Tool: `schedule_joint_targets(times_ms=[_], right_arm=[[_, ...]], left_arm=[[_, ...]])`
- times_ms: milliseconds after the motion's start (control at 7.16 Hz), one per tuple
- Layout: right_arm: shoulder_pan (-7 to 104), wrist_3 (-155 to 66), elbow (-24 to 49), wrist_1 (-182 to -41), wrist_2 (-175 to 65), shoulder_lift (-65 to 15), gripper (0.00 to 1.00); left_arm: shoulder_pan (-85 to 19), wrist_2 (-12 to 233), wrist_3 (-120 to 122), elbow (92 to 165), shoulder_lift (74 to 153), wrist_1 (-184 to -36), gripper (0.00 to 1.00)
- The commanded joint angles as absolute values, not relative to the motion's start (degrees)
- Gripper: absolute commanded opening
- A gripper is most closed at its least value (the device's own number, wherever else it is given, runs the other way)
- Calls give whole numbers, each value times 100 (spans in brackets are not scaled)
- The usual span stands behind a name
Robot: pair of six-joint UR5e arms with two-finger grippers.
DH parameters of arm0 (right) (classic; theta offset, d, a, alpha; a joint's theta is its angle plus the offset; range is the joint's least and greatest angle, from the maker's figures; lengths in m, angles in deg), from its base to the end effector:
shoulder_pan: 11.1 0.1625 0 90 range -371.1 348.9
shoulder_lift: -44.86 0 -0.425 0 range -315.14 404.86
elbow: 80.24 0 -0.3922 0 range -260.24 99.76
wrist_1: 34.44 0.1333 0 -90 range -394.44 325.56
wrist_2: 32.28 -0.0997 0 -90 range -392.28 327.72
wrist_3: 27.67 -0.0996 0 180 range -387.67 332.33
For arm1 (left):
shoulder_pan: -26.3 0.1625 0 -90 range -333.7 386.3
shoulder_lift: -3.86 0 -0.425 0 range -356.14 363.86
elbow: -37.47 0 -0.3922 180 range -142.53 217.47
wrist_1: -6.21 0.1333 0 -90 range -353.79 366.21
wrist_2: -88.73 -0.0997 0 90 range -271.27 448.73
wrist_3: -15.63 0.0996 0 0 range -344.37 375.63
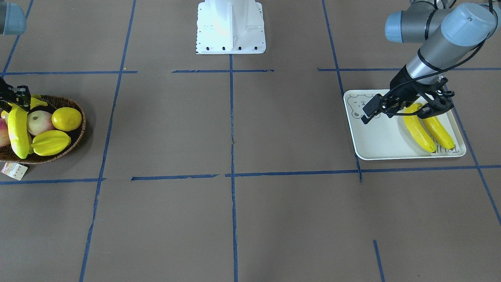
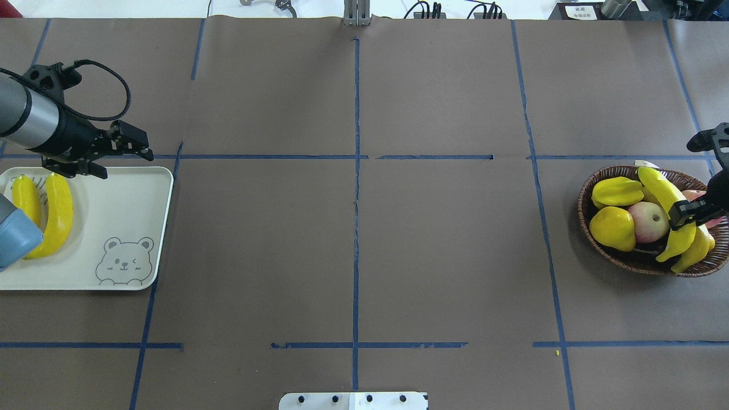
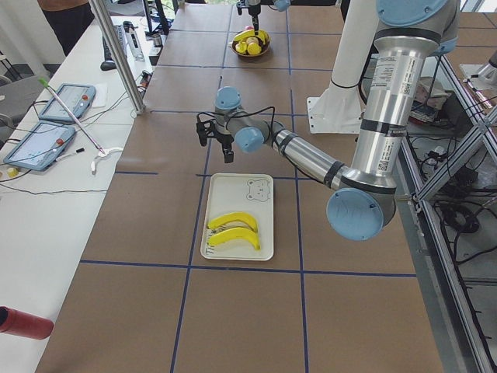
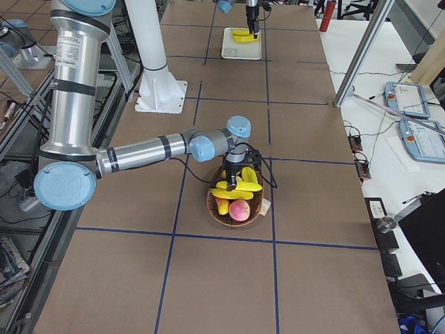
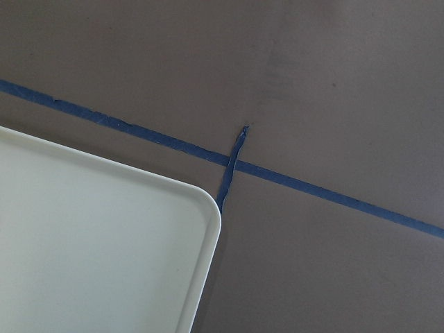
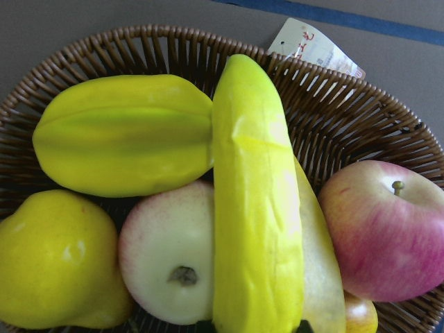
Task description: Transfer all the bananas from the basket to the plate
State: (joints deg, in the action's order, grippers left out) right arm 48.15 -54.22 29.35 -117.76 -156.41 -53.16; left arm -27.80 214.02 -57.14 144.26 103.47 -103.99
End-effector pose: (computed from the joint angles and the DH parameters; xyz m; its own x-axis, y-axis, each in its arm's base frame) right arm -0.1612 -0.4224 0.5518 0.7730 -0.1489 0.6166 0.1565 0.9868 0.0420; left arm 0.2610 -0.4898 0.3906 0.5078 -0.2891 -0.8115 0.2771 0.9468 -0.1639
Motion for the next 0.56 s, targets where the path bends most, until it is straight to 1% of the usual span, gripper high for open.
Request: schedule_joint_targets(times_ms=[0,279,419], right_arm=[[4858,-5422,3154,-11793,-15647,-5393,0],[4911,-5404,3610,-11898,-15655,-5691,0],[4998,-5369,4030,-12334,-15655,-5683,0]], left_arm=[[-2784,21407,-5714,14426,10344,-10401,100],[-2784,21407,-5714,14417,10344,-10392,100],[-2775,21407,-5714,14417,10335,-10392,100]])
